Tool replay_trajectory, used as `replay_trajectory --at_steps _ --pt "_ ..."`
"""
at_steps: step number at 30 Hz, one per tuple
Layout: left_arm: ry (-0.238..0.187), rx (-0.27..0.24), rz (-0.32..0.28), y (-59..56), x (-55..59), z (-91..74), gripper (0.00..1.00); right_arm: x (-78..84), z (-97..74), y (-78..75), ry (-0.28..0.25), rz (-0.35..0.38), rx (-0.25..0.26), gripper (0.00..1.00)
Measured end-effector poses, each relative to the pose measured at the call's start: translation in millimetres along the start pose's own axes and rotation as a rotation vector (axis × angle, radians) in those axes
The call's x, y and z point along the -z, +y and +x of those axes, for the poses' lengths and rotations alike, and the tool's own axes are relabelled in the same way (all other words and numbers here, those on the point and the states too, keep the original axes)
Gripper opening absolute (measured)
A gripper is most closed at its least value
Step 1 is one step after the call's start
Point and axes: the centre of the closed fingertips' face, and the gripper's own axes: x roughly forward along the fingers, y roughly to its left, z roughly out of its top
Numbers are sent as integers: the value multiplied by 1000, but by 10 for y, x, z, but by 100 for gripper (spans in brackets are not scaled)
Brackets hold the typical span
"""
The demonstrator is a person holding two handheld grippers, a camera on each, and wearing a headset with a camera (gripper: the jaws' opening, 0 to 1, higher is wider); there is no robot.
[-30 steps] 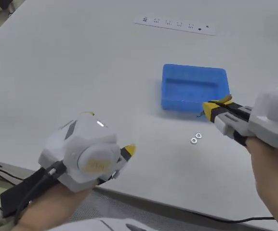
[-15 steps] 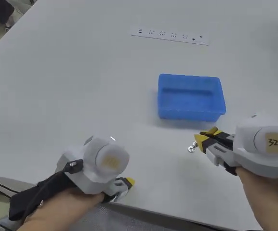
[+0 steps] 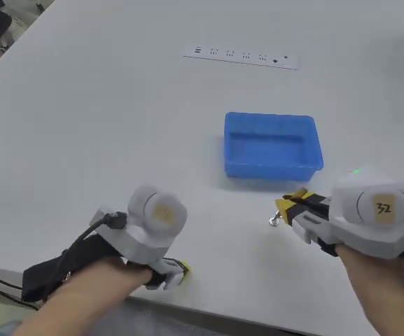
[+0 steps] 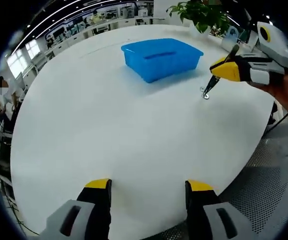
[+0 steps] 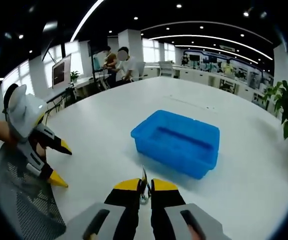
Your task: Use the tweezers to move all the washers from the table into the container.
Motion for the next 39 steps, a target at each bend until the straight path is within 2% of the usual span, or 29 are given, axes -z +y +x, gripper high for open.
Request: replay_trajectory --at_steps 3,7,9,12,18,22,24,25,27,29,31,35,38,39 --pt "-1 -1 -2 -2 -9 8 61 19 3 22 7 -4 -6 4" --pt "-26 5 9 -8 -42 22 65 24 5 7 4 -18 1 4" --pt "-44 11 23 -11 -65 35 69 20 4 3 2 -11 0 4" --pt "-101 19 31 -22 -123 78 77 18 8 10 2 -18 -2 4" --pt "-91 16 28 -24 -128 76 78 17 10 26 7 -34 -2 3" --pt "-71 37 50 -63 -80 47 79 14 16 15 7 -37 -1 3" --pt "-114 34 34 -83 -133 -36 83 13 18 14 6 -36 -1 3" --pt "-132 49 23 -115 -154 -73 84 12 19 14 5 -36 -1 3" --pt "-185 73 -62 -161 -212 -177 86 9 21 16 3 -37 -1 3" --pt "-221 88 -73 -185 -242 -250 88 9 23 17 4 -38 -3 3" --pt "-235 75 -76 -169 -244 -333 88 6 25 16 5 -41 -4 3" --pt "-329 25 -62 -130 -366 -524 90 5 25 10 6 -41 -5 3" --pt "-380 -25 -69 -76 -409 -625 90 7 24 9 6 -35 -7 3" --pt "-413 -59 -72 -30 -430 -656 90 7 24 10 5 -33 -9 3"
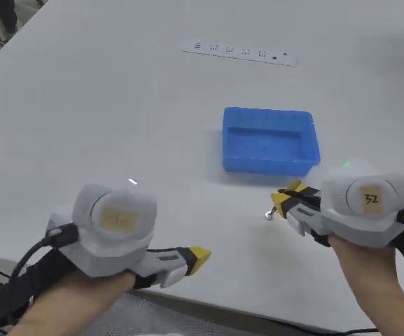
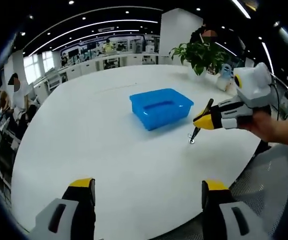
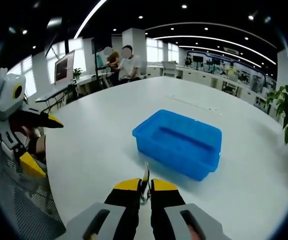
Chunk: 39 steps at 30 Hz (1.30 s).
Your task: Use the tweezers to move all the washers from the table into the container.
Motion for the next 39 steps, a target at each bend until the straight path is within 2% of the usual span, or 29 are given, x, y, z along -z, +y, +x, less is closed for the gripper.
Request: replay_trajectory --at_steps 3,5,9,11,13,14,17,22,25,29,32,36,39 --pt "-41 -4 13 -12 -21 -60 91 -1 -2 4 3 -3 0 3" --pt "-63 12 20 -46 -33 -87 93 -2 -3 4 2 -3 -1 3" --pt "-113 -9 42 -45 -108 -122 92 -5 -1 5 -3 -4 -3 3" --pt "-118 -27 65 -21 -110 -101 90 -2 -4 5 4 -12 -2 3" --pt "-160 -39 94 -14 -168 -95 87 0 -7 10 5 -21 -2 3" --pt "-176 -37 90 -19 -181 -88 87 1 -8 13 5 -23 -4 2" --pt "-161 -16 83 -50 -141 -77 92 3 -11 14 10 -19 -10 2" --pt "-140 -27 102 -49 -108 -45 91 7 -28 -2 17 -21 -10 2" --pt "-126 -30 118 -48 -81 -34 89 -44 -65 -26 1 5 -13 2" --pt "-121 -37 122 -34 -73 -29 89 -151 -126 -87 -27 36 -8 2" --pt "-114 -48 126 -10 -55 -26 87 -241 -177 -115 -40 21 1 2" --pt "-137 -45 128 -19 -93 -44 86 -409 -235 -178 -66 -14 17 2" --pt "-127 -45 144 -33 -74 -34 86 -561 -247 -261 -93 -38 31 2"
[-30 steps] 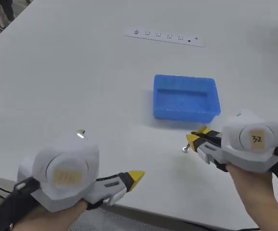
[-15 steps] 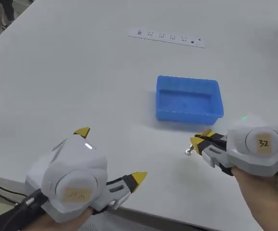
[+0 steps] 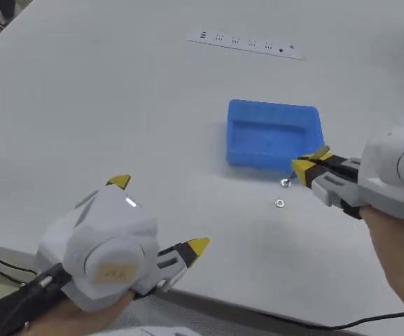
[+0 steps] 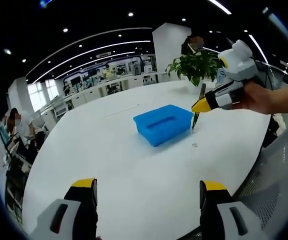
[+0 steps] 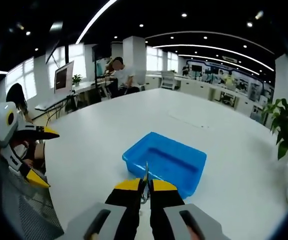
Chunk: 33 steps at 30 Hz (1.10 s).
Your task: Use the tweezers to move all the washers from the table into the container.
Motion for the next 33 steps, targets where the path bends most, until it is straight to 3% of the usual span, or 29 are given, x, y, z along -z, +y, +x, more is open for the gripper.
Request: replay_trajectory --at_steps 7,12,21,27,33 --pt "5 -5 9 25 19 4 86 -249 88 -222 -45 -16 47 2" --pt "7 -9 8 41 27 6 86 -285 269 -332 -45 -6 65 2" --pt "25 -11 23 48 62 16 85 3 583 -371 39 -7 73 2" --pt "40 -10 24 39 86 24 85 170 624 -359 69 26 76 2" --pt "53 -12 36 39 114 29 85 203 628 -342 84 20 74 2"
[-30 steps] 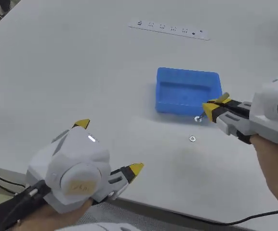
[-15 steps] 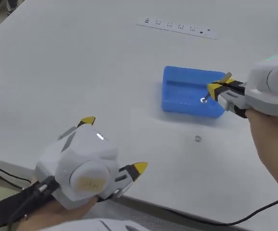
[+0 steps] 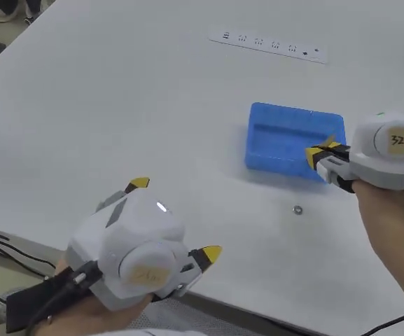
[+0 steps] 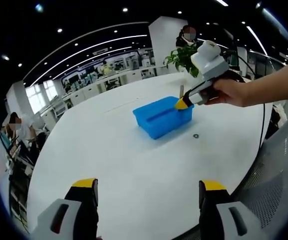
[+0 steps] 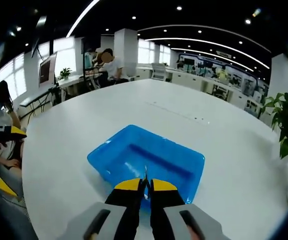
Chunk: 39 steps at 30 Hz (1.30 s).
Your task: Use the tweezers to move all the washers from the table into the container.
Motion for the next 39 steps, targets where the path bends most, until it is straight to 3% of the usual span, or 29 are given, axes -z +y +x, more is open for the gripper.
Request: replay_trajectory --at_steps 9,14,22,31,39 --pt "8 -4 12 0 21 10 84 -10 -13 -17 -6 17 2 3" --pt "12 -7 18 0 29 16 84 -270 -203 -85 -100 68 15 3" --pt "15 -7 28 -11 27 15 84 -401 -443 -92 -136 31 13 3" --pt "24 -13 38 -14 39 16 84 -262 -716 125 -151 65 -15 2" --pt "27 -16 28 -7 51 14 85 77 -632 349 -79 72 -63 3"
